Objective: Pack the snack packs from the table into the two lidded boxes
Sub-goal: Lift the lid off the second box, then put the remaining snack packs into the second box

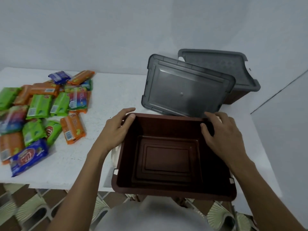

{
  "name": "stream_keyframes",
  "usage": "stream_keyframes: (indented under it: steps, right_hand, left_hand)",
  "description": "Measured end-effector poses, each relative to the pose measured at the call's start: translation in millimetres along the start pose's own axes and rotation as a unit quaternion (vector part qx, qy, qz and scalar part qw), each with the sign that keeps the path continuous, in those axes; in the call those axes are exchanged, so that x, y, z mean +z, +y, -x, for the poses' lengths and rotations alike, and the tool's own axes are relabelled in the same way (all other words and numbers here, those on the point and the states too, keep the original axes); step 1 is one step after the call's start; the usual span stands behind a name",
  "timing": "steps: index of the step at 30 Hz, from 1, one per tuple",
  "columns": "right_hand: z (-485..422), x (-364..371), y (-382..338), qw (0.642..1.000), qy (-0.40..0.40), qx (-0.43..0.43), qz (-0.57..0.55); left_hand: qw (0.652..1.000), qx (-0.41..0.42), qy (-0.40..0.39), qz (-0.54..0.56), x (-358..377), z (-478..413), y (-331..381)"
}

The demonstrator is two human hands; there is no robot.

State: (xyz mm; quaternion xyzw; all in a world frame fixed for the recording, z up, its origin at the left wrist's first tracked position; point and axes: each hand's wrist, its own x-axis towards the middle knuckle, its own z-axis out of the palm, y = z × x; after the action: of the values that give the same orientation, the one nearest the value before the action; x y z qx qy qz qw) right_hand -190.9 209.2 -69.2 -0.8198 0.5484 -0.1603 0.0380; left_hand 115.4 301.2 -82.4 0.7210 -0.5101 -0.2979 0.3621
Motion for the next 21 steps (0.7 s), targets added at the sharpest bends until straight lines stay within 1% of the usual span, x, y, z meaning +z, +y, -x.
stream_keyframes:
  steps: [3, 5, 8, 10, 13, 15, 16, 18, 21]
  right_hand:
    - [-14.3, -2.8, -23.3, 0.997, 0.036, -0.058, -0.022]
    - [-27.8, -0.3, -49.6, 0.993, 0.026, -0.092, -0.063]
    - [-52.1, 11.7, -99.5, 0.983, -0.017, -0.147, -0.105]
    - [-67.4, 24.8, -137.5, 0.973, -0.051, -0.186, -0.127]
    - [-81.3, 48.2, -200.7, 0.960, -0.104, -0.219, -0.142]
    - [-83.6, 65.9, -245.3, 0.952, -0.159, -0.232, -0.121]
    - [-82.9, 74.0, -266.8, 0.946, -0.184, -0.244, -0.109]
    - [-79.9, 93.9, -306.3, 0.930, -0.227, -0.274, -0.092]
    - [-76.5, 127.0, -352.4, 0.903, -0.317, -0.282, -0.070]
  left_hand:
    - [1.000, -0.014, 0.009, 0.012, -19.0, 3.4, -12.6]
    - [0.999, -0.030, 0.040, -0.011, -36.8, 8.2, -26.5]
    - [0.992, -0.061, 0.098, -0.058, -69.0, 17.9, -55.4]
    - [0.981, -0.080, 0.136, -0.110, -93.7, 26.6, -79.1]
    - [0.956, -0.129, 0.173, -0.198, -128.7, 42.8, -115.2]
    - [0.938, -0.172, 0.191, -0.234, -147.5, 56.3, -136.6]
    - [0.933, -0.186, 0.192, -0.241, -155.0, 63.6, -146.7]
    - [0.935, -0.197, 0.163, -0.247, -166.6, 77.3, -164.1]
    - [0.944, -0.184, 0.116, -0.247, -176.7, 93.4, -183.9]
